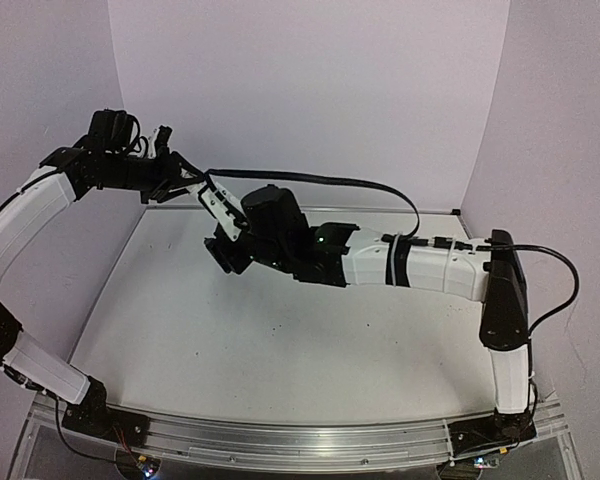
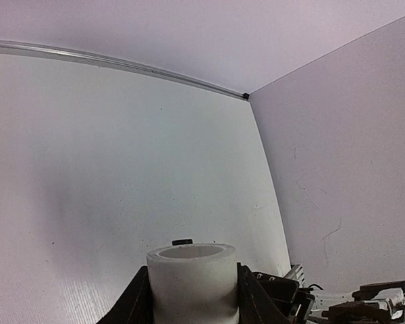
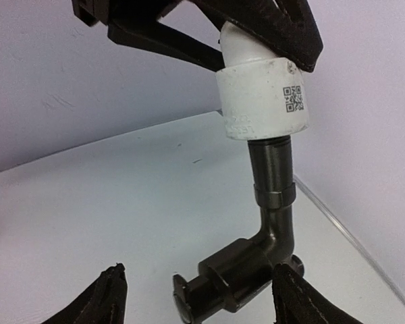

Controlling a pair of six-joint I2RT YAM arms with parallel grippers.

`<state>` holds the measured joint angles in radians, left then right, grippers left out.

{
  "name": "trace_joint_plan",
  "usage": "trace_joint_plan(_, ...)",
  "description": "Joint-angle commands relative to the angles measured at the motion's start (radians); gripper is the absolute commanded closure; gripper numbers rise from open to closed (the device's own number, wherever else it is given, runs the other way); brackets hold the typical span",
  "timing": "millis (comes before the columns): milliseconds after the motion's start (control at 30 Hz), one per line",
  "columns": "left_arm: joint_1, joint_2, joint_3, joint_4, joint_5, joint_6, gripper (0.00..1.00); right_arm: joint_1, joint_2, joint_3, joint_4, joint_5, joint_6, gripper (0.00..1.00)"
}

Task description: Install the water faucets

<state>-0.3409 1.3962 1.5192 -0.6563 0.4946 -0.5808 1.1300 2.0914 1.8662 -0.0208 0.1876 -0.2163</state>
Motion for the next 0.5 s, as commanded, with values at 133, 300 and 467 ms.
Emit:
trace_joint_plan(133,0.002,-0.012,0.031,0.043,0.038,-0.028,1.0,0.012,0.116,0.178,-0.009,0.31,-0.212,0.4)
trace_joint_plan(300,0.002,-0.01,0.017,0.043,0.084,0.012,1.0,0.011,0.103,0.171,-0.008,0.275,-0.217,0.65)
trace_joint_plan(467,0.002,-0.006,-0.003,0.042,0.142,0.124,1.0,0.012,0.032,0.086,-0.01,0.058,-0.201,0.93)
